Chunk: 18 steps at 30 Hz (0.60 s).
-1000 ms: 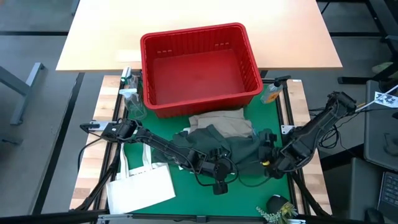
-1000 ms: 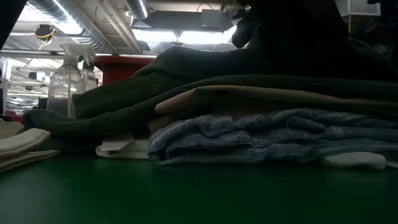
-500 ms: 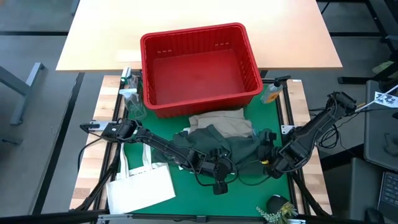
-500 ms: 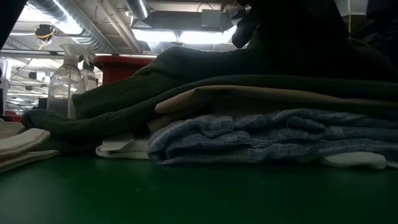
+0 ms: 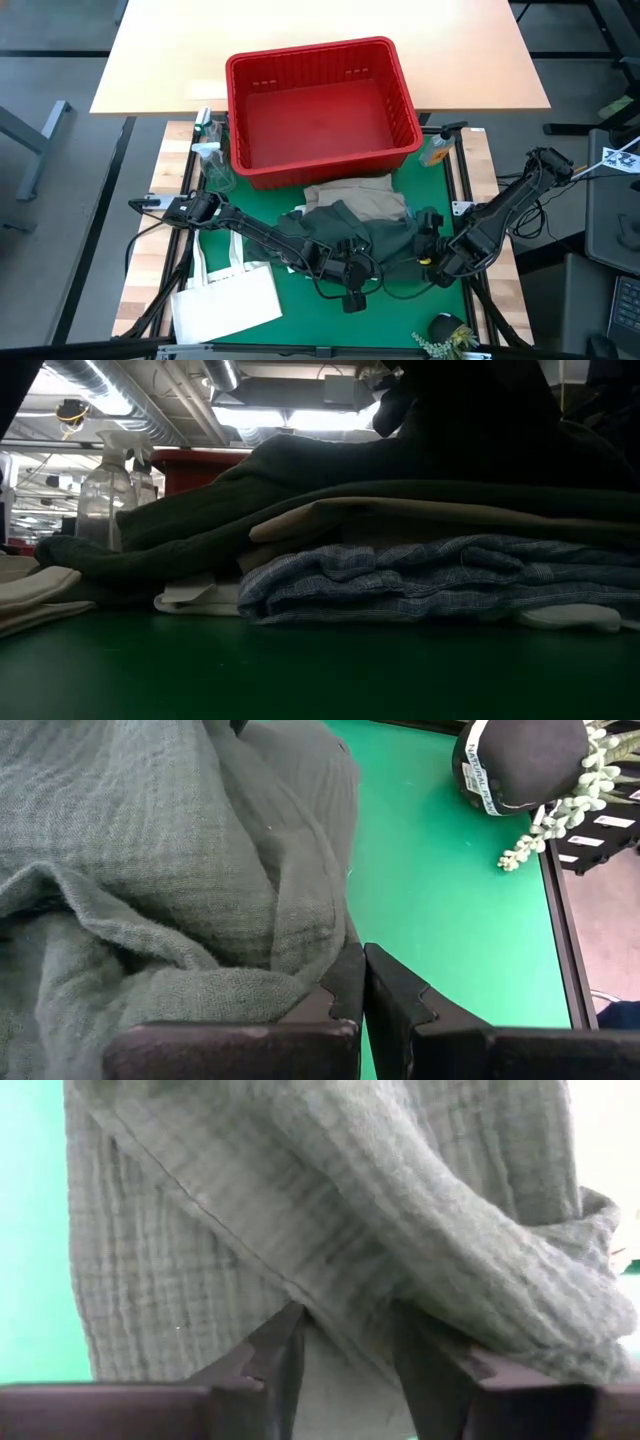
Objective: Fold Laundry from Bin
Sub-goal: Fold the green polo shirt
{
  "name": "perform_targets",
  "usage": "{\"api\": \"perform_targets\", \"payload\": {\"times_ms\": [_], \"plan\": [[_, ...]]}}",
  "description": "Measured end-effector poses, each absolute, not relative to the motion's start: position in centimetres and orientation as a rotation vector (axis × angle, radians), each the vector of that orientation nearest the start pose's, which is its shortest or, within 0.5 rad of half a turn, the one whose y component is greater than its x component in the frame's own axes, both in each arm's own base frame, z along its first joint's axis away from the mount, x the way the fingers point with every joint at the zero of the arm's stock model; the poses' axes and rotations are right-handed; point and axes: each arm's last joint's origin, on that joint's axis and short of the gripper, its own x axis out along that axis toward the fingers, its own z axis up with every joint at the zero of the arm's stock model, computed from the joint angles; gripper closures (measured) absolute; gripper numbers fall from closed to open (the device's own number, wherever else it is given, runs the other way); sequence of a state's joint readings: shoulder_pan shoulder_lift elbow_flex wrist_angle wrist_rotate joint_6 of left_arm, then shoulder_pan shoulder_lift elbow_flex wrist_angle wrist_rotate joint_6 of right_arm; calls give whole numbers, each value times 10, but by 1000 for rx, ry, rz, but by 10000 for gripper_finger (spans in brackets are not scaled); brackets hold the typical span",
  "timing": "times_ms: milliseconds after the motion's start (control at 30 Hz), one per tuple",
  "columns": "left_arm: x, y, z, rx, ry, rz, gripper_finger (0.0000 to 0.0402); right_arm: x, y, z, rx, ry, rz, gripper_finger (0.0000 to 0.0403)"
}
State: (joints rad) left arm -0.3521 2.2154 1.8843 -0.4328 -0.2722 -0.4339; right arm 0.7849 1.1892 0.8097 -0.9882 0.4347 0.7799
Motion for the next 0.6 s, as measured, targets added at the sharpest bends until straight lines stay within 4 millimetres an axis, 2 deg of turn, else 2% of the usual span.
{"api": "perform_targets", "payload": {"times_ms": [333, 467, 600], "plan": [[471, -165, 225, -180, 726, 83, 401, 144, 126, 221, -91, 1123, -158, 387], [471, -165, 226, -180, 724, 82, 401, 143, 127, 223, -56, 1152, -158, 389], [472, -165, 227, -186, 710, 79, 401, 143, 131, 236, 46, 1220, -116, 395]]}}
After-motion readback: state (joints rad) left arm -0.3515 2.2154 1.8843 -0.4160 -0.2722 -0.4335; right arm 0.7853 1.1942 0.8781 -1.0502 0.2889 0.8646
